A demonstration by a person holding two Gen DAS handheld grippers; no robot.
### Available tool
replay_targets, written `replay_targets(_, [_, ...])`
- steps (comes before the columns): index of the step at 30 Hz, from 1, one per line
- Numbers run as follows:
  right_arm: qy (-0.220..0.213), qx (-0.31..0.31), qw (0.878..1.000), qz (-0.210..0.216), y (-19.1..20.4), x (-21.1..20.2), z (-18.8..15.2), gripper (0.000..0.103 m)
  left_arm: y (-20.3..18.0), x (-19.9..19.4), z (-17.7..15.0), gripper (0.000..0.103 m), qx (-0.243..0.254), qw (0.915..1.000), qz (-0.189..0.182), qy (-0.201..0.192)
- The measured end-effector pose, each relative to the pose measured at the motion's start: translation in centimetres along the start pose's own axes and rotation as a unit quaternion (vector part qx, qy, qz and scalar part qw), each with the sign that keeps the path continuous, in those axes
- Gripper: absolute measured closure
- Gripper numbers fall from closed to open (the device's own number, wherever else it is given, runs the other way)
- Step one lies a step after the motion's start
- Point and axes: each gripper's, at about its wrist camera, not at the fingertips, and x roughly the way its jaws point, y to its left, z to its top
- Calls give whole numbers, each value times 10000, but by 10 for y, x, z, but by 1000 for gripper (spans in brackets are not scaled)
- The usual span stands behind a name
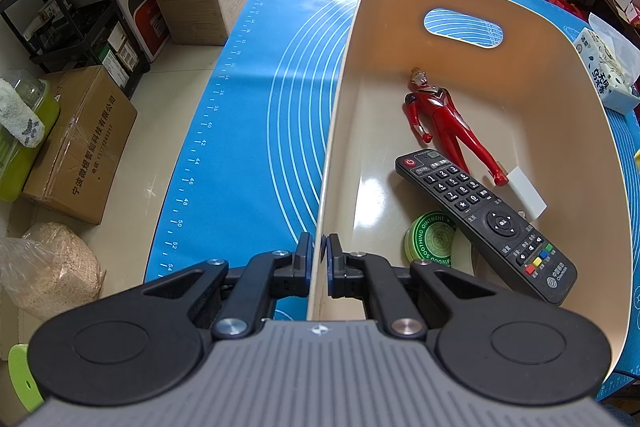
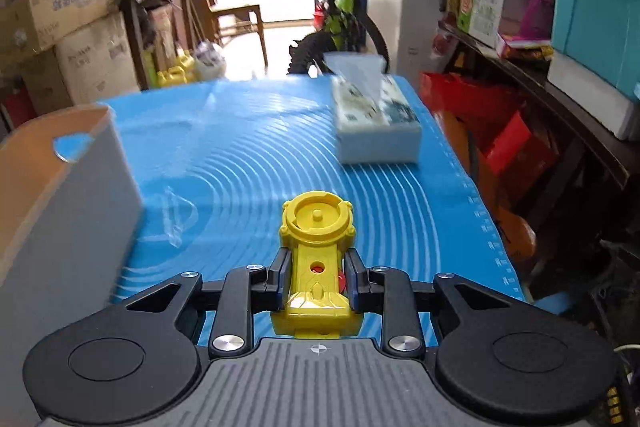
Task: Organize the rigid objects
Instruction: 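Carry the yellow toy piece into the basket and release it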
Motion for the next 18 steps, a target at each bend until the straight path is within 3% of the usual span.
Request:
replay_targets(9, [-571,-199,9968,525,55,-47,34,66,0,0,0,95,-2,10000,-3,0])
replay_targets(18, [-527,-566,9892,1249,120,-59,54,66,1,0,0,95,-1,10000,0,1])
